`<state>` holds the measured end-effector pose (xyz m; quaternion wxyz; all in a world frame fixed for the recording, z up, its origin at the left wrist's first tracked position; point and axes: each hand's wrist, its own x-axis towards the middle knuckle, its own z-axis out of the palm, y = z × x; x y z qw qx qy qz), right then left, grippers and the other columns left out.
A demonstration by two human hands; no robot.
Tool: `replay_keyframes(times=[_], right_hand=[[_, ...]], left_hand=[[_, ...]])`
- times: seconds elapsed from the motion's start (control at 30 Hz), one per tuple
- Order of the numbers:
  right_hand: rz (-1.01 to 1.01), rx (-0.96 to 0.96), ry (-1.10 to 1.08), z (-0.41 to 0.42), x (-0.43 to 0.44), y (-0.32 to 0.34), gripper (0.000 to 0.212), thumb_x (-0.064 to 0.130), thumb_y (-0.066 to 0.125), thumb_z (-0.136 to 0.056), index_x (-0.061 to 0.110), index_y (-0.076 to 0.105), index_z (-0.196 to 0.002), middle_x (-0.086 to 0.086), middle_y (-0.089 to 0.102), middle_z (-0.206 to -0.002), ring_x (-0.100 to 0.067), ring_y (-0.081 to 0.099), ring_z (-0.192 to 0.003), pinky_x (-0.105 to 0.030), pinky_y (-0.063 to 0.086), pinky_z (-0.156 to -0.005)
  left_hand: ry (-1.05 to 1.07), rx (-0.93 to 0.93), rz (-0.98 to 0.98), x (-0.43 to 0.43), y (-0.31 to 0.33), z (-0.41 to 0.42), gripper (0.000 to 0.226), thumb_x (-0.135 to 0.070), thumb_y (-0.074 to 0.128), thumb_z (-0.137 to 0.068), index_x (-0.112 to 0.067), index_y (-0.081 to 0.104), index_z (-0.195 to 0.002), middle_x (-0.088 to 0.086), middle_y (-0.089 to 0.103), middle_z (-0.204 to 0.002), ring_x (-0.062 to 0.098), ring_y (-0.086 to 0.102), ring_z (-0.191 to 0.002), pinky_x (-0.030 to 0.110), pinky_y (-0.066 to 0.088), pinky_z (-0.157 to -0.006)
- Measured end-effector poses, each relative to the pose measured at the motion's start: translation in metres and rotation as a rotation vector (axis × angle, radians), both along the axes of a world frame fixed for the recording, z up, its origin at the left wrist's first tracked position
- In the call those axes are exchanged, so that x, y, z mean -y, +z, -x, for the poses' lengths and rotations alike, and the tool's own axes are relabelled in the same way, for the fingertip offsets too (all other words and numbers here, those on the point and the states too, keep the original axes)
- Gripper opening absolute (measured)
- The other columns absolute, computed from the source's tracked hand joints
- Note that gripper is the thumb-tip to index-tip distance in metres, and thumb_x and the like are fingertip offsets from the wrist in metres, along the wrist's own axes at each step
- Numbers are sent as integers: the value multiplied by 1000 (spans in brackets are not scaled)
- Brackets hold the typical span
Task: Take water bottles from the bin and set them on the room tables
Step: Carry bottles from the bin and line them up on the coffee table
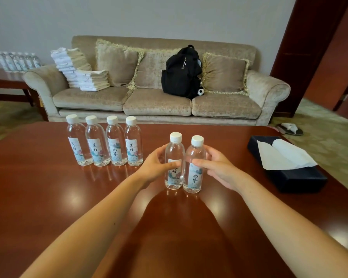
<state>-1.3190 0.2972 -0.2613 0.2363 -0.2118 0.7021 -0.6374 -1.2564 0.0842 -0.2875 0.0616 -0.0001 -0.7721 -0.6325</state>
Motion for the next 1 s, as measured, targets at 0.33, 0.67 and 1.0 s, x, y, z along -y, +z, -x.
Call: replay_keyframes(times=[0.33,0.67,1.0], right_hand=[[-62,-80,-67,-5,-4,-21,56,2,74,-83,27,57,-131,5,71,-119,-11,64,-115,-31,50,-100],[-337,-263,-291,-19,-1,-56,67,13,85,-72,23,50,-127,5,66,-109,-9,68,-97,-27,57,-78],[-350,-337,-348,-18,8,-66,69,13,88,-70,26,49,-125,9,65,-106,-3,66,-90,-16,50,-67]], left_hand=[[112,-33,-35,-2,-20,-4,71,-14,85,-73,-24,44,-130,-1,57,-134,15,56,-123,39,48,-104],[265,3,120,-16,-54,-8,71,-12,87,-71,-22,38,-123,1,57,-127,14,61,-112,27,53,-92],[346,19,233,-21,-64,-5,73,-27,85,-73,-20,40,-131,-1,55,-126,7,62,-99,31,53,-89]])
